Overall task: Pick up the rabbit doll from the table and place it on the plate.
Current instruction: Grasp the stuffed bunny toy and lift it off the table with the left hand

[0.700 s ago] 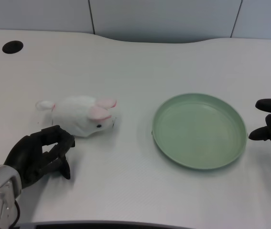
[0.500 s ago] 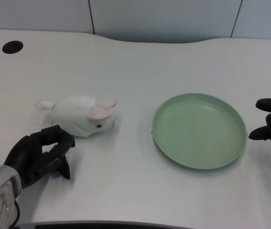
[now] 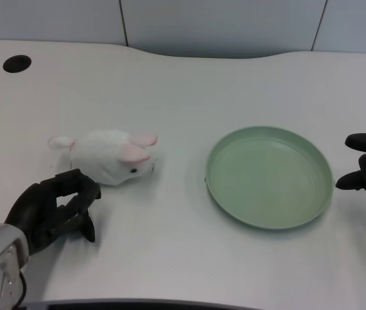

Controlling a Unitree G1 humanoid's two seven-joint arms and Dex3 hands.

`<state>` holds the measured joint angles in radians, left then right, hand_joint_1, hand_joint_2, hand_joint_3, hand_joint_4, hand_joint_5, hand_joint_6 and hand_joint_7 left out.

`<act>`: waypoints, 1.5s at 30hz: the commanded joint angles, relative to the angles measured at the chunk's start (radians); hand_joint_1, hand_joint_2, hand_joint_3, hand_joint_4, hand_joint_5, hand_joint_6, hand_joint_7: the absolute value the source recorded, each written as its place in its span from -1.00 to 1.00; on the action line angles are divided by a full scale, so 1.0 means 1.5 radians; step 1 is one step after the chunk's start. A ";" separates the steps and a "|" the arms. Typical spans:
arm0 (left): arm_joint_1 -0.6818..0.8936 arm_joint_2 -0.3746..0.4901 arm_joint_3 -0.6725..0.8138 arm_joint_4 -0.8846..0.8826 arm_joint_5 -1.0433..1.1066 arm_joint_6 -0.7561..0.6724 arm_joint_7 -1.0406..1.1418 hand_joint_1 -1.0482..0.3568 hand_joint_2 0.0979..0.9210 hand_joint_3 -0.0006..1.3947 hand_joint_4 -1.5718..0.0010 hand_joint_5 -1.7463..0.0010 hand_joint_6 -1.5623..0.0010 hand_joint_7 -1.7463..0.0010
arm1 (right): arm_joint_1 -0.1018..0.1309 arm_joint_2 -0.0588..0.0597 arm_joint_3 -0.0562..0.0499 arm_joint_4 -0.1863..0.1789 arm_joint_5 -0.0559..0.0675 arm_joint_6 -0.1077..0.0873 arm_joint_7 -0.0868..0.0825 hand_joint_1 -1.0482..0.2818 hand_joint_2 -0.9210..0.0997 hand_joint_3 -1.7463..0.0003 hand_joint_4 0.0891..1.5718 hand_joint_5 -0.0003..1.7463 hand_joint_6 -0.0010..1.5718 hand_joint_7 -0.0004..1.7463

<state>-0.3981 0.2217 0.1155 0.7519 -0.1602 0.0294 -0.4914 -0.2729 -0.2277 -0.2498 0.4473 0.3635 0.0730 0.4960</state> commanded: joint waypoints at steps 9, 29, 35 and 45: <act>0.035 0.018 -0.034 -0.013 0.150 -0.388 0.153 -0.27 1.00 -0.30 0.04 -1.00 0.27 -1.00 | 0.007 0.006 0.006 -0.014 -0.007 -0.003 -0.016 0.14 -1.00 0.34 -0.85 0.73 -0.71 0.28; -0.127 0.209 -0.248 -0.099 0.657 -0.376 0.467 -0.65 0.89 -0.99 0.87 0.85 0.71 1.00 | 0.009 0.014 0.010 -0.017 -0.014 -0.007 -0.023 0.15 -1.00 0.35 -0.84 0.73 -0.69 0.28; -0.184 0.211 -0.285 -0.062 0.642 -0.355 0.403 -0.78 0.96 -0.99 0.99 0.94 0.88 1.00 | 0.009 0.014 0.008 -0.012 -0.009 -0.008 -0.018 0.15 -1.00 0.37 -0.84 0.71 -0.70 0.27; -0.361 0.142 -0.363 0.150 0.610 -0.272 0.173 -1.00 0.95 -0.98 1.00 1.00 1.00 1.00 | 0.027 0.011 0.006 -0.033 -0.007 -0.007 -0.011 0.14 -1.00 0.34 -0.85 0.71 -0.70 0.27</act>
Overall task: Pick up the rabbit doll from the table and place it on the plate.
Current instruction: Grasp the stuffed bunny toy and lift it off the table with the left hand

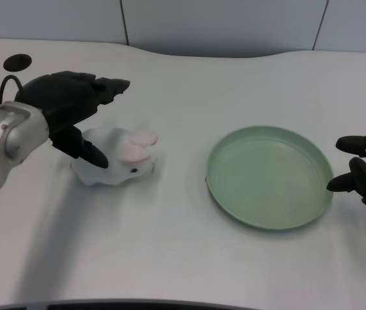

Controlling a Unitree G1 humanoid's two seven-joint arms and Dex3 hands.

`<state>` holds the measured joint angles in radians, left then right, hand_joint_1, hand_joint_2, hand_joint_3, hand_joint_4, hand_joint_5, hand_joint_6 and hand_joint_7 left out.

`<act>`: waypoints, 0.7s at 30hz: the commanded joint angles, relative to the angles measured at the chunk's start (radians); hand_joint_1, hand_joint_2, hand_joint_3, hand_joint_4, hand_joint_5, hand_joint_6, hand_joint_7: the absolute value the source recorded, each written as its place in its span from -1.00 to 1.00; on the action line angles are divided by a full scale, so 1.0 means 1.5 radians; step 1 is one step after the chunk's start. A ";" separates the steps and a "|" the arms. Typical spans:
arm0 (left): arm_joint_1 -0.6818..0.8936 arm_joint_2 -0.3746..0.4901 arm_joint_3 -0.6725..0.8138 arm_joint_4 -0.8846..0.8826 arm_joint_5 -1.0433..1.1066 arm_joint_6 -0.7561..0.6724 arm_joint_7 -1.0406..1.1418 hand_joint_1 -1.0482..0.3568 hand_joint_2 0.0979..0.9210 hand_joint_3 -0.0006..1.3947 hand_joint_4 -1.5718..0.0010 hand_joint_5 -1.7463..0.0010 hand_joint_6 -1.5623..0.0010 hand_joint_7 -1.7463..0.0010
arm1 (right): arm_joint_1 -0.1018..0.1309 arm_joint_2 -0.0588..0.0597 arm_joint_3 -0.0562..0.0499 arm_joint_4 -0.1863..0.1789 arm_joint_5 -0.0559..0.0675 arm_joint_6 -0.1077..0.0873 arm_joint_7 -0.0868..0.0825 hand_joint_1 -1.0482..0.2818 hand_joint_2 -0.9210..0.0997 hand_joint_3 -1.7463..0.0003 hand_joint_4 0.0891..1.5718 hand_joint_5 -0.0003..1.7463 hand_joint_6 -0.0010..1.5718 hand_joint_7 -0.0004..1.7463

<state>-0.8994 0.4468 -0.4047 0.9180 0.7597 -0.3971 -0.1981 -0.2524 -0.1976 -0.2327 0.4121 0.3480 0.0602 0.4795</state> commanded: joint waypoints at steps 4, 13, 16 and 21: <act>-0.085 -0.051 -0.055 0.134 0.014 0.055 -0.032 -0.98 0.83 -1.00 1.00 1.00 1.00 1.00 | 0.025 -0.009 -0.008 -0.026 0.008 0.007 0.000 0.14 -1.00 0.35 -0.85 0.73 -0.69 0.28; -0.146 -0.116 -0.126 0.262 0.041 0.112 -0.022 -1.00 0.80 -1.00 1.00 1.00 0.97 0.99 | 0.053 -0.006 -0.011 -0.054 0.020 0.000 0.019 0.14 -1.00 0.33 -0.87 0.76 -0.70 0.29; -0.145 -0.126 -0.133 0.275 0.038 0.127 -0.020 -1.00 0.77 -1.00 1.00 1.00 0.95 0.98 | 0.063 -0.005 -0.012 -0.063 0.025 -0.002 0.023 0.12 -1.00 0.35 -0.87 0.78 -0.69 0.31; -0.128 -0.141 -0.150 0.289 0.042 0.146 -0.001 -1.00 0.65 -1.00 0.95 0.98 0.90 0.96 | 0.093 -0.006 -0.012 -0.101 0.035 0.012 0.024 0.09 -1.00 0.37 -0.87 0.77 -0.68 0.32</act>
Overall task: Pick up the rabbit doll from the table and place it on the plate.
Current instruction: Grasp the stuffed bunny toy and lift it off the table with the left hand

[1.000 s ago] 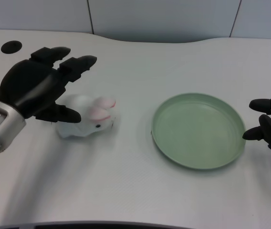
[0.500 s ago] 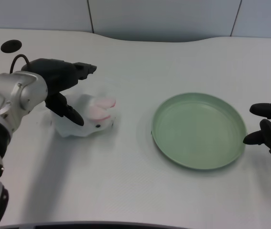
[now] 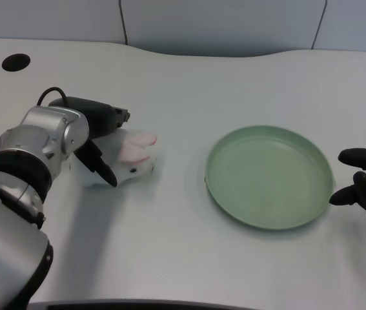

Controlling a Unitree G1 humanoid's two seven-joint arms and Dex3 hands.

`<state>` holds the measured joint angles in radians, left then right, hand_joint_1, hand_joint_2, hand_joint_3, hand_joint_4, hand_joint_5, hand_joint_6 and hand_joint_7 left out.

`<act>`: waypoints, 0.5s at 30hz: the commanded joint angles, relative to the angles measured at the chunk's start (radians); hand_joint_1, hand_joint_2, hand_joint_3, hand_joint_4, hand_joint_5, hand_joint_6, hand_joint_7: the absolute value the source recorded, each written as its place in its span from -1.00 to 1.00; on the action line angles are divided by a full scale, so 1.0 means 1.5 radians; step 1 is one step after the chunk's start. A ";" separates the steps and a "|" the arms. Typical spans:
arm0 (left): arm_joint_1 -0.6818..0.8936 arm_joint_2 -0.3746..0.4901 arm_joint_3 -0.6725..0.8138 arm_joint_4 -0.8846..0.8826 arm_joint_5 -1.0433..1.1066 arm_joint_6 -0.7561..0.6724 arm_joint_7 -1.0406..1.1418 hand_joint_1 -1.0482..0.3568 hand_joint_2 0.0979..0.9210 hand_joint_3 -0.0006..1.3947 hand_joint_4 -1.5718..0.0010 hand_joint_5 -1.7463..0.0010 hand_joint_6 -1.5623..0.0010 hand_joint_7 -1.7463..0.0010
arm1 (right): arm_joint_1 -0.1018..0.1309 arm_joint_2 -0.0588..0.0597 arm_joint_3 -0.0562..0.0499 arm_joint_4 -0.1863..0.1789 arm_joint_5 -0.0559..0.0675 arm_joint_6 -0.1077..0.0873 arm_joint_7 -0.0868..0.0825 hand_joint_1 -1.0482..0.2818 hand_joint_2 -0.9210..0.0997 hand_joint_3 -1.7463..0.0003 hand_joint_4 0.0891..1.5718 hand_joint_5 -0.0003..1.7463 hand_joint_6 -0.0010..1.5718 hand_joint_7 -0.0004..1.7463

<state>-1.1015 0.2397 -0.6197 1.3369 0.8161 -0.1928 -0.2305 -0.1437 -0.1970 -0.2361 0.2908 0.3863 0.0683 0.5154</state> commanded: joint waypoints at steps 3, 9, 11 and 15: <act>0.014 -0.009 -0.020 0.015 0.010 0.022 0.033 -1.00 0.61 -1.00 0.94 0.97 0.88 0.96 | 0.033 -0.008 -0.010 -0.039 0.016 0.017 -0.001 0.09 -1.00 0.37 -0.87 0.77 -0.68 0.32; 0.025 -0.014 -0.043 0.021 0.024 0.030 0.071 -0.98 0.64 -0.99 0.93 0.97 0.89 0.98 | 0.052 -0.006 -0.008 -0.071 0.018 0.033 -0.012 0.08 -1.00 0.38 -0.88 0.77 -0.68 0.32; 0.035 -0.017 -0.044 0.021 0.024 0.031 0.098 -0.93 0.62 -1.00 0.85 0.94 0.84 0.96 | 0.063 -0.004 -0.007 -0.085 0.018 0.036 -0.017 0.09 -1.00 0.38 -0.88 0.77 -0.68 0.32; 0.045 -0.021 -0.051 0.024 0.028 0.033 0.126 -0.83 0.58 -1.00 0.73 0.91 0.71 0.95 | 0.080 -0.002 -0.008 -0.109 0.028 0.053 -0.020 0.10 -1.00 0.36 -0.90 0.77 -0.69 0.31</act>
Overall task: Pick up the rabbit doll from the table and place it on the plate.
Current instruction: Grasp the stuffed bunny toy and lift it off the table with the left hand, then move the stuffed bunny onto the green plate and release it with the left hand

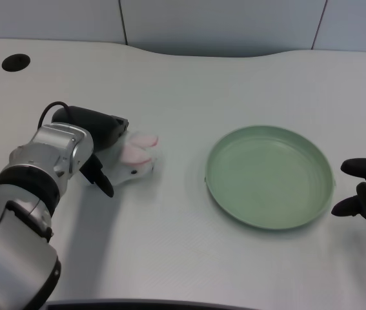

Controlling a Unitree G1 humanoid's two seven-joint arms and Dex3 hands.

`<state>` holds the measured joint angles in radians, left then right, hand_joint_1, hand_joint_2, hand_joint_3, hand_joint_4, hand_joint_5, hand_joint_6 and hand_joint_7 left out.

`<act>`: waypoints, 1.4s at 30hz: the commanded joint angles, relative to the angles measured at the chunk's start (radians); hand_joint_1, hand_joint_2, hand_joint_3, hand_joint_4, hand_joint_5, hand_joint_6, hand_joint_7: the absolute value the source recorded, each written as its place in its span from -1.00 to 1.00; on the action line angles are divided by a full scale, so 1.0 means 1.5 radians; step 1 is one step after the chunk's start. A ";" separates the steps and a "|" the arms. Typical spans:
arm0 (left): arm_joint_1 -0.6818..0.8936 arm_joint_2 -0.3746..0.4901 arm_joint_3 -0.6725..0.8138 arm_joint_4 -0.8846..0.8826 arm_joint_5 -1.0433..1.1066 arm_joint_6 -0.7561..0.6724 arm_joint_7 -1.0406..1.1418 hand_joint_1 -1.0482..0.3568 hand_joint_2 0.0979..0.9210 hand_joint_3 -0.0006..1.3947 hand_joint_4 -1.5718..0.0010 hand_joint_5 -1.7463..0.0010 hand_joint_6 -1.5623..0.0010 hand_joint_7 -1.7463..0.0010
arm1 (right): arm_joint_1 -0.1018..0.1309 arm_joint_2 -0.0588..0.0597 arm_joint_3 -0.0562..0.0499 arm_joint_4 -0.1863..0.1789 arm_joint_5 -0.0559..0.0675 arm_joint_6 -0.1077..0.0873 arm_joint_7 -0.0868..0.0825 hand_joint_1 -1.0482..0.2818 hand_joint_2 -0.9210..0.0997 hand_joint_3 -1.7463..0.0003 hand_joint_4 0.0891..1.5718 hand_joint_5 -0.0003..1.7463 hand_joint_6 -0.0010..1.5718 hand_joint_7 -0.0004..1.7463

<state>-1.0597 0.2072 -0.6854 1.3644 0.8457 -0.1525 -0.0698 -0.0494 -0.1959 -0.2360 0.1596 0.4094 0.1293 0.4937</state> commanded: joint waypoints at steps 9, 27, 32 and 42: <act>0.036 -0.005 -0.014 0.007 0.005 -0.013 0.105 -0.37 0.53 -1.00 0.40 0.36 0.17 0.67 | 0.045 -0.003 -0.010 -0.056 0.030 0.029 -0.004 0.11 -1.00 0.33 -0.88 0.78 -0.73 0.31; 0.030 0.021 -0.019 0.007 0.022 -0.059 0.329 0.25 0.97 -0.97 -0.02 -1.00 0.22 -0.76 | 0.016 -0.014 -0.011 -0.011 0.020 0.013 0.005 0.10 -1.00 0.34 -0.86 0.77 -0.72 0.32; 0.003 0.008 0.037 0.000 -0.027 -0.072 0.337 0.24 0.99 -0.91 0.01 -1.00 0.25 -0.72 | 0.002 -0.018 -0.014 0.015 0.017 0.001 0.011 0.12 -1.00 0.33 -0.86 0.76 -0.72 0.32; -0.046 -0.055 0.088 -0.015 -0.076 -0.108 0.320 0.23 0.85 -0.99 -0.07 -1.00 0.24 -1.00 | -0.018 -0.020 -0.021 0.037 0.017 -0.001 0.015 0.10 -1.00 0.37 -0.84 0.75 -0.73 0.33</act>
<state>-1.0988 0.1326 -0.5637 1.3513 0.7466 -0.3055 0.4272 -0.0669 -0.2090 -0.2546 0.1957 0.4320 0.1399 0.5136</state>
